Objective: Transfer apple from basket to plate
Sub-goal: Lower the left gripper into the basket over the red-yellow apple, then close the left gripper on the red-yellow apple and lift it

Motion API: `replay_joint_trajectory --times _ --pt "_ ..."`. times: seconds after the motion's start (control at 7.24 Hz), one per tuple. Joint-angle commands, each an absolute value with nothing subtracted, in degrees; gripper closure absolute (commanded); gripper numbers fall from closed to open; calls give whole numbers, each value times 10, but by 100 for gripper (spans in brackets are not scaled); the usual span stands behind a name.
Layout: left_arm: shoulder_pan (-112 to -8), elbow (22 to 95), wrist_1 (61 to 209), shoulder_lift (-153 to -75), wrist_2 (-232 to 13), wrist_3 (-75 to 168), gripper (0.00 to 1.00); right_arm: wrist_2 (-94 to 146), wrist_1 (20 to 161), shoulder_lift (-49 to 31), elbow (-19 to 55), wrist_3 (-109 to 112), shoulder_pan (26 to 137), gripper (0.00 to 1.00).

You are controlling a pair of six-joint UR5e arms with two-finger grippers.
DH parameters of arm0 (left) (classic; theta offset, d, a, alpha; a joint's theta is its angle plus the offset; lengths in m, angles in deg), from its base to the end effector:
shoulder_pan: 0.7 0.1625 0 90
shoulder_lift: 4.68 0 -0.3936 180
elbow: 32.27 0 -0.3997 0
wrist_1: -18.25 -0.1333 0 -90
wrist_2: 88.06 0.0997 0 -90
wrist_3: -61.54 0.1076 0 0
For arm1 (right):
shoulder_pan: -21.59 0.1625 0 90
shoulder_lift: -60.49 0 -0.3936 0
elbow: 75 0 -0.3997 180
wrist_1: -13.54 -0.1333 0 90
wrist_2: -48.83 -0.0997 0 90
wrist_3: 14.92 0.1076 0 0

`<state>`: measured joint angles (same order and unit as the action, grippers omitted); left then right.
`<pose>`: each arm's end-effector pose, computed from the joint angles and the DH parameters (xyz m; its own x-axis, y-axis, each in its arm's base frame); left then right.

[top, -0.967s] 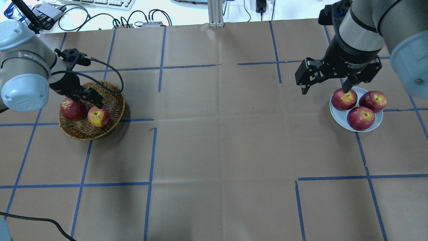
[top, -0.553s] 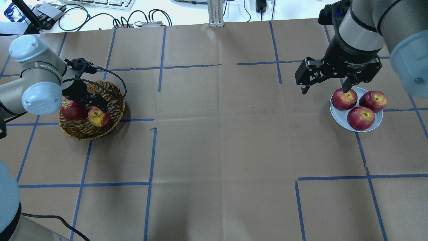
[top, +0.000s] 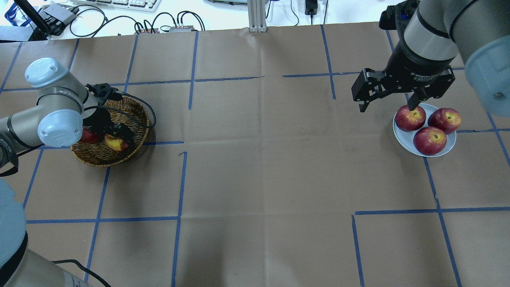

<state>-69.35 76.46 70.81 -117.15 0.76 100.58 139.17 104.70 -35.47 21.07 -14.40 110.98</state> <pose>0.0717 -0.5556 0.1491 -0.9517 0.3017 0.0573 0.3040 0.9519 0.0380 0.1278 -0.4619 0.4475 -0.9998 0.0198 0.0058 0.0197 0.9996 -0.0184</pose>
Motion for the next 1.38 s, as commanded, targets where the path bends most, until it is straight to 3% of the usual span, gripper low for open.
replay_joint_trajectory --times 0.0,0.41,0.69,1.24 --pt "-694 765 702 -1168 5 1001 30 1392 1048 -355 211 -144 1110 0" --pt "-702 765 661 -1162 3 981 44 1392 1048 -355 211 -144 1110 0" --pt "-721 756 668 -1140 5 916 44 1391 1048 -354 211 -144 1110 0" --pt "-914 741 697 -1105 13 646 41 1392 1047 -355 211 -144 1110 0"
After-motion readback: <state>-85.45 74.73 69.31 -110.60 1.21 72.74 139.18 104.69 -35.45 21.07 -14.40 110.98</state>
